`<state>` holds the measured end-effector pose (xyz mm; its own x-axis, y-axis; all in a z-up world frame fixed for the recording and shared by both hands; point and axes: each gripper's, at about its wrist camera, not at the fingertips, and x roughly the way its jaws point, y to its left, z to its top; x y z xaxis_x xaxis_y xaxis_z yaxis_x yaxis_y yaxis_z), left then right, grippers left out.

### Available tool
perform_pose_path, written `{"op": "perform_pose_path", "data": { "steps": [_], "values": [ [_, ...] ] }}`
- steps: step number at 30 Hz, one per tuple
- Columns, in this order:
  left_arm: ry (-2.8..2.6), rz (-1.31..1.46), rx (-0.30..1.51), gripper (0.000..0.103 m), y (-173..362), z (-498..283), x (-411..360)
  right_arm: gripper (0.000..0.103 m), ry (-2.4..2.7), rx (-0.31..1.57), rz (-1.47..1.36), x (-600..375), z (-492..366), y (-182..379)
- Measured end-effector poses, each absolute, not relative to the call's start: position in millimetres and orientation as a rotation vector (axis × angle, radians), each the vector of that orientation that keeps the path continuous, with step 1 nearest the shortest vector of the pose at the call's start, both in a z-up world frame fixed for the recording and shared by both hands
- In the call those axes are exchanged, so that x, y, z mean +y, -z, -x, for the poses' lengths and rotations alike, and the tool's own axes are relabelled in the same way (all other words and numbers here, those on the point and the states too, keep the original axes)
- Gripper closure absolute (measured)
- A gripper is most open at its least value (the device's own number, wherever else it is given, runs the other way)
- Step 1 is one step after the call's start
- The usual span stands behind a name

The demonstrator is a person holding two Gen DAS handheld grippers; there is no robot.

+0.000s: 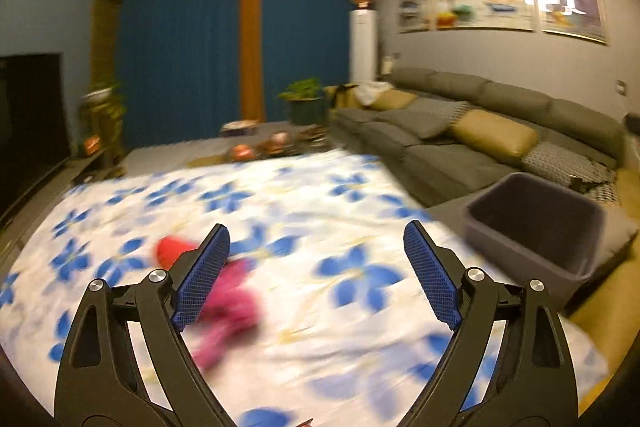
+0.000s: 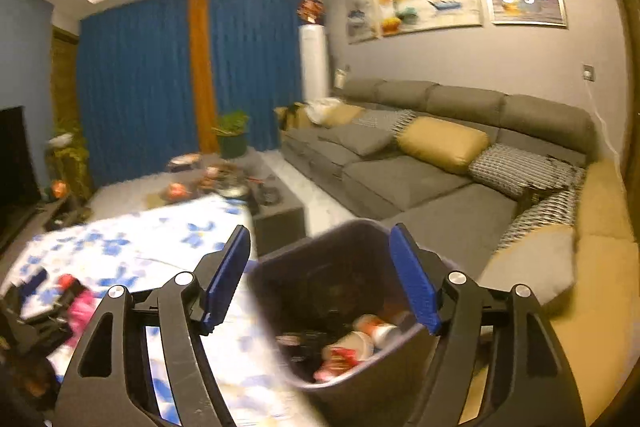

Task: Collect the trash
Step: 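Move both tools back to the bed toward the red cup and pink wrapper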

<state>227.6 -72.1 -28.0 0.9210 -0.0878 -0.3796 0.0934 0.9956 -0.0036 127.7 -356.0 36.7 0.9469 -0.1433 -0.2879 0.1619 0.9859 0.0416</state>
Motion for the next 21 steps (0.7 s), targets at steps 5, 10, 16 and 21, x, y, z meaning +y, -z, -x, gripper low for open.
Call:
{"op": "perform_pose_path", "data": {
  "steps": [5, 10, 16, 21],
  "values": [
    [-0.035, 0.033, 0.397, 0.016, 29.1, -210.4, -7.6, 0.030, -0.024, 0.289, -0.030, -276.7, -116.5, -35.4],
    [-0.122, 0.072, 0.402, 0.016, 31.5, -192.4, 44.1, 0.030, -0.157, 0.359, 0.017, -200.5, -134.4, -2.4],
    [-0.199, 0.130, 0.418, 0.016, 38.2, -176.4, 103.5, 0.030, -0.225, 0.466, 0.086, -133.9, -177.1, 51.7],
    [-0.207, 0.186, 0.424, 0.016, 40.0, -176.7, 128.6, 0.036, -0.238, 0.558, 0.097, -103.7, -207.8, 82.3]
  ]
}}
